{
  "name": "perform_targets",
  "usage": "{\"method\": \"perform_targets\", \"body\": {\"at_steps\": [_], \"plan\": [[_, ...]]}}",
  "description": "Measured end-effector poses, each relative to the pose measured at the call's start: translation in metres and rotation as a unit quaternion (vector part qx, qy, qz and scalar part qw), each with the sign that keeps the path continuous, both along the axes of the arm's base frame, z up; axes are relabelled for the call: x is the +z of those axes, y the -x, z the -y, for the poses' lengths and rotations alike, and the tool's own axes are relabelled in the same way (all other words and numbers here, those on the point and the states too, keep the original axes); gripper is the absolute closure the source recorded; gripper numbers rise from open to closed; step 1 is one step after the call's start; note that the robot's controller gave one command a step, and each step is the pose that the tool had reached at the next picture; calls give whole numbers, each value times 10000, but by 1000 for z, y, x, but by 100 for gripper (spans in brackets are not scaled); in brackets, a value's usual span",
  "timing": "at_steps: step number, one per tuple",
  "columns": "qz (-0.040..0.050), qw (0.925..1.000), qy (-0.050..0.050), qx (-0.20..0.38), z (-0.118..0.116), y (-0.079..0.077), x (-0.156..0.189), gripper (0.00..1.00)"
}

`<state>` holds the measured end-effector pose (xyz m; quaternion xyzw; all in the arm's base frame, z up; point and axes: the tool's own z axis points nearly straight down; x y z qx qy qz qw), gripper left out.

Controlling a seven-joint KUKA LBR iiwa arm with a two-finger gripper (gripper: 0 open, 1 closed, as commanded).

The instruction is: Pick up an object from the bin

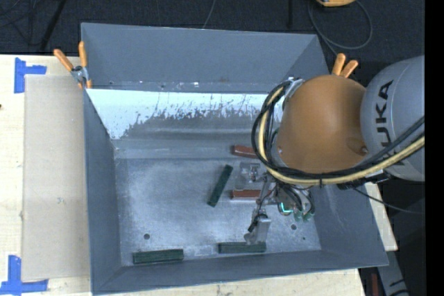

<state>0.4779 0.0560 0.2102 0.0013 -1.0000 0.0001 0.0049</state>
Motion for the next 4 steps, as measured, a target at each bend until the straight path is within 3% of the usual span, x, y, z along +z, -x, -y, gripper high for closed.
{"method": "perform_targets", "body": {"at_steps": [1, 2, 3, 4], "plan": [[26, 9996, -2, 295, 55, -55, -84, 0], [44, 9983, -4, 580, 79, -95, -141, 0], [49, 9984, -8, 564, 78, -95, -138, 100], [83, 9992, -2, -402, 79, -79, 6, 100]]}}
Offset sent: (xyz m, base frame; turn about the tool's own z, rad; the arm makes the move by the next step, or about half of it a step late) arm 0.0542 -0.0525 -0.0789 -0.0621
